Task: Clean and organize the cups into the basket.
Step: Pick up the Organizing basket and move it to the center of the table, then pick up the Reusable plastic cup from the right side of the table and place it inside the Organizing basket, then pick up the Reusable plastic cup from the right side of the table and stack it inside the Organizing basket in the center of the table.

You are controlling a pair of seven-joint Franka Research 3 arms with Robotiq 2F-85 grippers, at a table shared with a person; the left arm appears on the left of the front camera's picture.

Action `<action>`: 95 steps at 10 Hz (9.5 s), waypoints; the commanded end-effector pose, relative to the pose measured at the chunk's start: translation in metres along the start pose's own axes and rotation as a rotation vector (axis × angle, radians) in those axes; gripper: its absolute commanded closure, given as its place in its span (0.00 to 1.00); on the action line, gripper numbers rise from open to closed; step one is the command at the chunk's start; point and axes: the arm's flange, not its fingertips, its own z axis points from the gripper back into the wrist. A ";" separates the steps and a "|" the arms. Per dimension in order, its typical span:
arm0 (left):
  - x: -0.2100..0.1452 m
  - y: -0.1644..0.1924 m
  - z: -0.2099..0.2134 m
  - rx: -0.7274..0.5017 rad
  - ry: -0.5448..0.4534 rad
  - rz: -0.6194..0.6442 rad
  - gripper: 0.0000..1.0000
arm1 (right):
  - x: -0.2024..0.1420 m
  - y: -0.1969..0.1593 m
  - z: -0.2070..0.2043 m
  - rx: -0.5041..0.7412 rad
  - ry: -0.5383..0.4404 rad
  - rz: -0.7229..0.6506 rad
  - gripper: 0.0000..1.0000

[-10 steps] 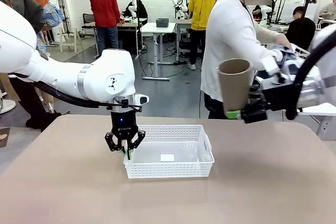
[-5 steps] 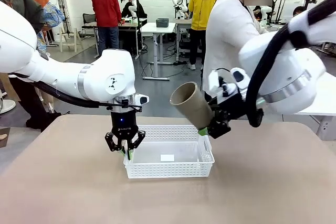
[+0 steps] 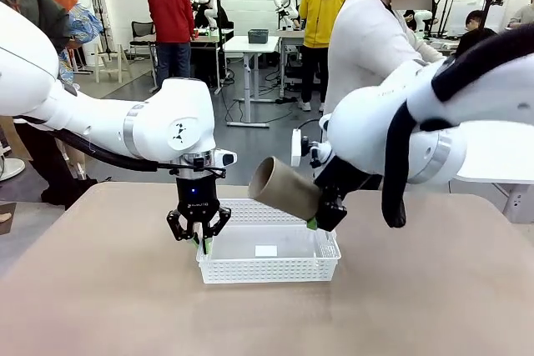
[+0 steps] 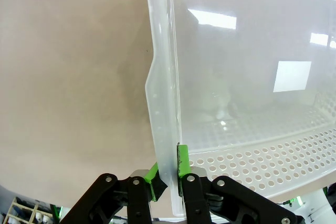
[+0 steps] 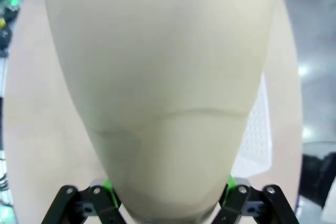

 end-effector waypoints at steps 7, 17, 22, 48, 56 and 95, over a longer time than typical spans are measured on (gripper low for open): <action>-0.001 -0.002 0.000 -0.001 -0.003 -0.002 1.00 | 0.010 -0.024 -0.077 0.138 0.275 -0.066 0.25; -0.001 -0.002 0.000 -0.001 -0.003 -0.002 1.00 | 0.010 -0.021 -0.100 0.163 0.263 -0.024 0.00; -0.001 -0.002 0.000 -0.001 -0.003 -0.002 1.00 | -0.024 -0.042 0.043 0.133 -0.225 -0.040 0.00; -0.001 -0.002 0.000 -0.001 -0.003 -0.002 1.00 | -0.424 -0.006 0.159 0.012 -1.043 -0.327 0.00; -0.001 -0.002 0.000 -0.001 -0.003 -0.002 1.00 | -0.424 -0.006 0.159 0.012 -1.043 -0.327 0.00; -0.001 -0.002 0.000 -0.001 -0.003 -0.002 1.00 | -0.363 -0.005 -0.091 0.398 -1.045 -0.093 0.60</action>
